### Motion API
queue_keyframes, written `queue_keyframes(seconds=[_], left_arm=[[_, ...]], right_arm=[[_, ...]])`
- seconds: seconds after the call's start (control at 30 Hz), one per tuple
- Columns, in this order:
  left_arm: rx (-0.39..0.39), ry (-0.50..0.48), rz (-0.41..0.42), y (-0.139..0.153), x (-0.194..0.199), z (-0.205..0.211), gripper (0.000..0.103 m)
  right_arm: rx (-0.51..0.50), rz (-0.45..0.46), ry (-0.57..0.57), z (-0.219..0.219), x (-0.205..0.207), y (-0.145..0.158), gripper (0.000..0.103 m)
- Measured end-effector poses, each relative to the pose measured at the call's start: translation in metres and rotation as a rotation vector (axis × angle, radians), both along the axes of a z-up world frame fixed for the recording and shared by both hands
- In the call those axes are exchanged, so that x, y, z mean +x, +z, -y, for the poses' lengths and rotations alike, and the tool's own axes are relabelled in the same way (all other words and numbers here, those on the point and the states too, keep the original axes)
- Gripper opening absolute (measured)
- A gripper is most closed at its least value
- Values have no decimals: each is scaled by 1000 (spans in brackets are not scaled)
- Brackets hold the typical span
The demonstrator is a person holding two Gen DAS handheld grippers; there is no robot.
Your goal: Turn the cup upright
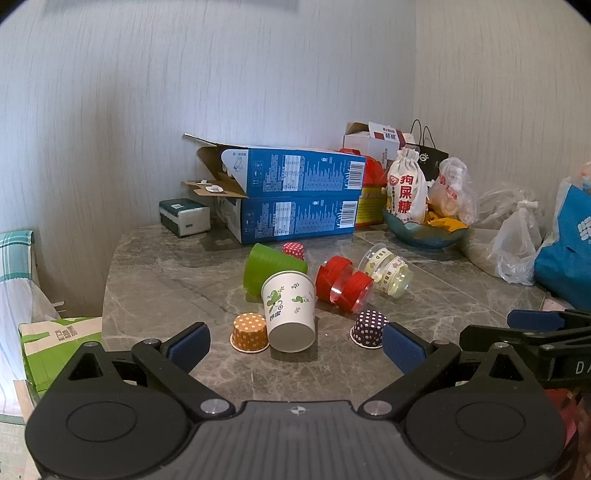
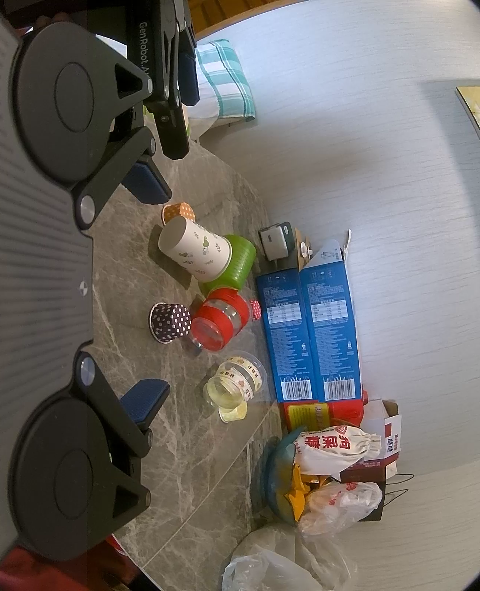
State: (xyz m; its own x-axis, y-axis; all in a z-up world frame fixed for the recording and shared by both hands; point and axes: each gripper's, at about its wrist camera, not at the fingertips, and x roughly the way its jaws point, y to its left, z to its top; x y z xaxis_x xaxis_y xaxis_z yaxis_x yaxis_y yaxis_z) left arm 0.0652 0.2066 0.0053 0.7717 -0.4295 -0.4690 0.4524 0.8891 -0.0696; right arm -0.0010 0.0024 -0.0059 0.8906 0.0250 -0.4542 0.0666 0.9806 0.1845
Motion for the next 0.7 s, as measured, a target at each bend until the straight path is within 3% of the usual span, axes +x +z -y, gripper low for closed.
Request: queue_keyframes(seconds=[0.7], left_arm=[[0,-5,-25,-6,18,6,101]], right_arm=[[-42,-53,9,12,21,-7,102]])
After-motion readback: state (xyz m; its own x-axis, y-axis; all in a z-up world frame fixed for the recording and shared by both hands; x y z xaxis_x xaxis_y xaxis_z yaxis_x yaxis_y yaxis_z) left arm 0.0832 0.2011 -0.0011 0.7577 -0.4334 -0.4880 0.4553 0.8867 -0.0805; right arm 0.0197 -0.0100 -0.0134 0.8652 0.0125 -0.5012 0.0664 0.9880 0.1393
